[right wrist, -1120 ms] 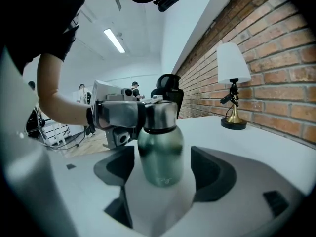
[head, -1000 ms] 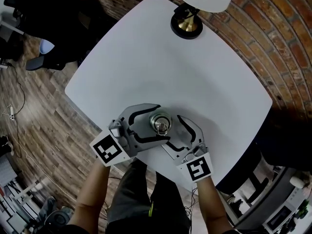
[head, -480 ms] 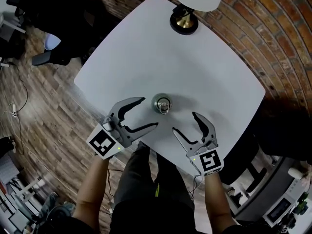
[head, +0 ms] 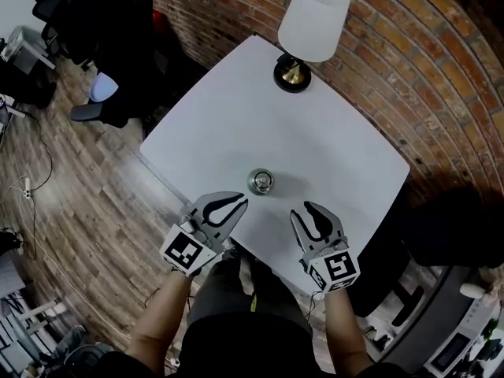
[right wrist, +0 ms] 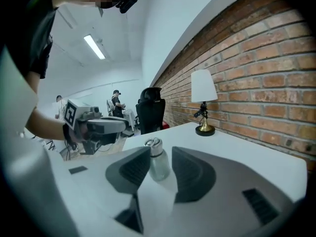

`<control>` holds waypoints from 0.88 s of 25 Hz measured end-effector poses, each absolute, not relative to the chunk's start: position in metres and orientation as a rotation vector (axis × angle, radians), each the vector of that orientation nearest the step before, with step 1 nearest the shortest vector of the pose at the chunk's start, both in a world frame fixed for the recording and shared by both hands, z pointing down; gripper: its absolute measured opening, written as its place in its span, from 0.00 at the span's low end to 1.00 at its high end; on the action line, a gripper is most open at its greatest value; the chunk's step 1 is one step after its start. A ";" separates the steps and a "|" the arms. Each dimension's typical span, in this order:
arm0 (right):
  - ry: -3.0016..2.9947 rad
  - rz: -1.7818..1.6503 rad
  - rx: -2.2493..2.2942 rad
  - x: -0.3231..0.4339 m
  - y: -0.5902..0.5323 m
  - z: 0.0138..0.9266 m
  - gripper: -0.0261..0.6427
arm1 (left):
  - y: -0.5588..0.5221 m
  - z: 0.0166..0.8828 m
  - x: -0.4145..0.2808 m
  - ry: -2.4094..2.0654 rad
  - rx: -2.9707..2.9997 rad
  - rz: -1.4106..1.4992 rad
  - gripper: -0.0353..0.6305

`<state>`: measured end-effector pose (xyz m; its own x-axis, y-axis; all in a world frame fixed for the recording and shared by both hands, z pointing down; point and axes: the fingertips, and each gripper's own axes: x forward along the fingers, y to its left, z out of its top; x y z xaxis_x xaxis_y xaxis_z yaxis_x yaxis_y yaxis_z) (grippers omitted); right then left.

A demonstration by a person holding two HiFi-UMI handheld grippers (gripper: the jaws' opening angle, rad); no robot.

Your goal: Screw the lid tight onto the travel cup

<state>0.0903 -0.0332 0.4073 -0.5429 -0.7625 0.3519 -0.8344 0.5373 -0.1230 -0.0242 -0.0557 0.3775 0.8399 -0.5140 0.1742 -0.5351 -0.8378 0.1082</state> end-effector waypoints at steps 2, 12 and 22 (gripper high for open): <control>-2.522 0.394 1.362 0.095 -0.031 0.399 0.23 | -0.055 0.380 -0.029 -0.899 2.884 0.280 0.12; -2.498 0.228 1.518 0.120 -0.032 0.338 0.06 | -0.062 0.322 -0.044 -1.130 2.890 0.300 0.10; -2.556 0.056 1.684 0.144 -0.037 0.250 0.06 | -0.068 0.231 -0.068 -1.295 2.904 0.109 0.10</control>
